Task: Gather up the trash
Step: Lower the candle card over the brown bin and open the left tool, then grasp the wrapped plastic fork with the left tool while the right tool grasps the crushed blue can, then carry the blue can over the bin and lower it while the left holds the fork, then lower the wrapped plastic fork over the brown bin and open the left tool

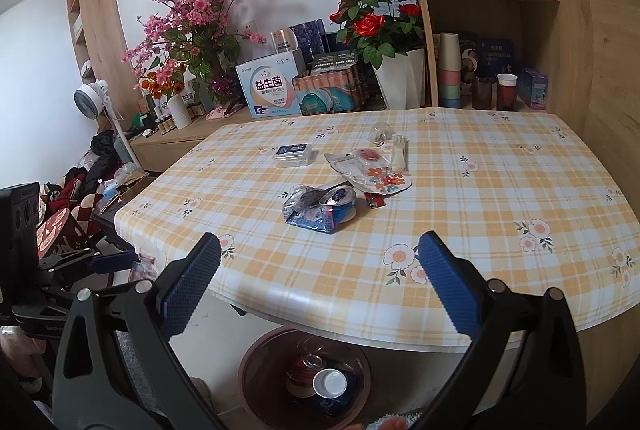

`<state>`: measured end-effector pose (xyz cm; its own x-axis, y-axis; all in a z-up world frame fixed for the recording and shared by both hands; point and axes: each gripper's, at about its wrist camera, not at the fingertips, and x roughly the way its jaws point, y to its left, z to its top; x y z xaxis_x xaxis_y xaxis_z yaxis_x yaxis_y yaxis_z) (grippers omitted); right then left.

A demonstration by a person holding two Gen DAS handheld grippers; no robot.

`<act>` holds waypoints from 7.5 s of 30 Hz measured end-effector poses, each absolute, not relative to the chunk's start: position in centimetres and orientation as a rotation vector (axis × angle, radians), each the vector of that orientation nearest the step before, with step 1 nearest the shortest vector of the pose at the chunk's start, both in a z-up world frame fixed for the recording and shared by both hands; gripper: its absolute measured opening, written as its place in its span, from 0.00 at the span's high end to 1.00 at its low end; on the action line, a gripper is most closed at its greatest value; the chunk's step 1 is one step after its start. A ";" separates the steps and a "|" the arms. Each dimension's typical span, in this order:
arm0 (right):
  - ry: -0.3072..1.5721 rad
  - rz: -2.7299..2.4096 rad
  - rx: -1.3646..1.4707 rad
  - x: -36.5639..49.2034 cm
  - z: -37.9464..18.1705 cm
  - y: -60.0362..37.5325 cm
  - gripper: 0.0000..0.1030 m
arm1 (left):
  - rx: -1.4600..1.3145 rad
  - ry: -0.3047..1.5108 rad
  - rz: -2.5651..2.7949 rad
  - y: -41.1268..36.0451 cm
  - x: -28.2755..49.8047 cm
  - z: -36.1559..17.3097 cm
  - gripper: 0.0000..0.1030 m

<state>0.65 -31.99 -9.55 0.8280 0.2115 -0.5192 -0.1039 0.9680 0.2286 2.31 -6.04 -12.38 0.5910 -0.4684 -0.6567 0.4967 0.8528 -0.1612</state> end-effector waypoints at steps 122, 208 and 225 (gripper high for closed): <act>1.032 0.162 0.164 24.4 -21.9 -28.8 0.50 | 0.070 0.695 -0.558 -3.1 17.1 -11.8 0.74; 0.790 0.204 0.059 3.4 -11.7 -26.5 0.06 | -0.063 0.645 -0.655 -1.5 3.1 -9.8 0.74; 0.614 0.118 0.093 2.0 -8.0 -29.9 0.05 | 0.027 0.720 -0.750 -4.6 2.1 -11.5 0.74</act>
